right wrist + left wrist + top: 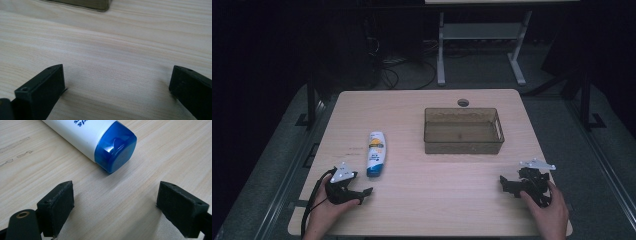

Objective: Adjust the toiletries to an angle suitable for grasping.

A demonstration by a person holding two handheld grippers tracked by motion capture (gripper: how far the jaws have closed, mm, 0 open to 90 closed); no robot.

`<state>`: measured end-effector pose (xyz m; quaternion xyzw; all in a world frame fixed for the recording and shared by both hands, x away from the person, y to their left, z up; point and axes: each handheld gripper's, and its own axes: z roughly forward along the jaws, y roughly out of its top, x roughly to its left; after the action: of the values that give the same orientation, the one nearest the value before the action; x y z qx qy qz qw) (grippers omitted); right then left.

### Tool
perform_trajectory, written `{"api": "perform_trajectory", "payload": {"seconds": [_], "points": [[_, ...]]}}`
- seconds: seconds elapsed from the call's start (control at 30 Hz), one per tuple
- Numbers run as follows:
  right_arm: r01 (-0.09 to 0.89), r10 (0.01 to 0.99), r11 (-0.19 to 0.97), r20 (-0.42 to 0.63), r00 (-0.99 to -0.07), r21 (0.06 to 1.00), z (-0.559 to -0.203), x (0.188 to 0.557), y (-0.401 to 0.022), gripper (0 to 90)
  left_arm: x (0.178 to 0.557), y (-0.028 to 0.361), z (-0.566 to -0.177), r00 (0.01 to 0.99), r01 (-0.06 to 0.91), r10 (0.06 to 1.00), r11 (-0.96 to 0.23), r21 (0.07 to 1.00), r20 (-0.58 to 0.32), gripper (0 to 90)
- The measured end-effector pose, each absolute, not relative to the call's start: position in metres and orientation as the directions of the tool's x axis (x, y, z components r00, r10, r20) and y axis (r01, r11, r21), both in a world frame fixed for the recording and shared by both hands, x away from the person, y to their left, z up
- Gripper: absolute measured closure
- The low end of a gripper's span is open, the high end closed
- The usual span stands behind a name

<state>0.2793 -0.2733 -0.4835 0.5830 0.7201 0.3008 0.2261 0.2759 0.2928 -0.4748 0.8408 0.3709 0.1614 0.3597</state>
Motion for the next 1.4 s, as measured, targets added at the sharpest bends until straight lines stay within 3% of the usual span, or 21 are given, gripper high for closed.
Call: {"api": "perform_trajectory", "payload": {"seconds": [0.3, 0.5, 0.6, 0.67, 0.9, 1.4], "points": [[0.705, 0.976, 0.139, 0.027, -0.218, 0.696, -0.483, 0.281, -0.273, 0.0, 0.276, 0.293, -0.475, 0.668, 0.508, 0.745, -0.463, 0.726, 0.008, 15.7], [0.704, 0.975, 0.140, 0.025, -0.219, 0.696, -0.483, 0.281, -0.273, 0.0, 0.272, 0.295, -0.470, 0.665, 0.511, 0.747, -0.458, 0.727, 0.003, 37.6], [0.704, 0.975, 0.140, 0.025, -0.219, 0.696, -0.483, 0.281, -0.273, 0.0, 0.272, 0.296, -0.468, 0.675, 0.510, 0.738, -0.459, 0.728, -0.008, 43.0], [0.704, 0.975, 0.141, 0.025, -0.220, 0.696, -0.483, 0.281, -0.273, 0.0, 0.270, 0.296, -0.464, 0.687, 0.500, 0.726, -0.457, 0.736, -0.016, 55.9], [0.704, 0.975, 0.143, 0.025, -0.222, 0.695, -0.483, 0.281, -0.273, 0.0, 0.268, 0.300, -0.452, 0.708, 0.485, 0.704, -0.428, 0.763, -0.055, 88.1], [0.702, 0.974, 0.147, 0.023, -0.227, 0.697, -0.483, 0.281, -0.273, 0.0, 0.279, 0.295, -0.433, 0.714, 0.500, 0.684, -0.352, 0.791, -0.146, 90.0]]}}
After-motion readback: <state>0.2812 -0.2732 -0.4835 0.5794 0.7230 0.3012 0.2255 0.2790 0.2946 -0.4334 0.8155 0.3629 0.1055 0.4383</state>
